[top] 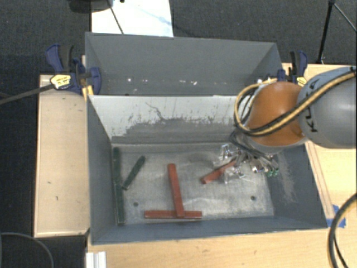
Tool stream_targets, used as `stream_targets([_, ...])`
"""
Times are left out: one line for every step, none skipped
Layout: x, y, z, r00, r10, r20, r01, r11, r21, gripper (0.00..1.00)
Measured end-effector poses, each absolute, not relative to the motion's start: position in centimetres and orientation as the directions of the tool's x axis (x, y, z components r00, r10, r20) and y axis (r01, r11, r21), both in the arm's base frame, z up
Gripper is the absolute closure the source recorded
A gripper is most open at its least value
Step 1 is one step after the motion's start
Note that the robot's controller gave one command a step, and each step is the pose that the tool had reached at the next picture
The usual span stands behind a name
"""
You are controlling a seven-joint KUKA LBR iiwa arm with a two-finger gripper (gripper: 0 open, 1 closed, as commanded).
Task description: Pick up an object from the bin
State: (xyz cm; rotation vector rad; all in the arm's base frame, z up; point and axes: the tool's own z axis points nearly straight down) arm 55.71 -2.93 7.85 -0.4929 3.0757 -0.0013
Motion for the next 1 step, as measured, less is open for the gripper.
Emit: stream_targets([51.36, 2.49, 27.28, -0.863, -0.505, -0.002, -0.505, 0.863, 0.000, 1.00])
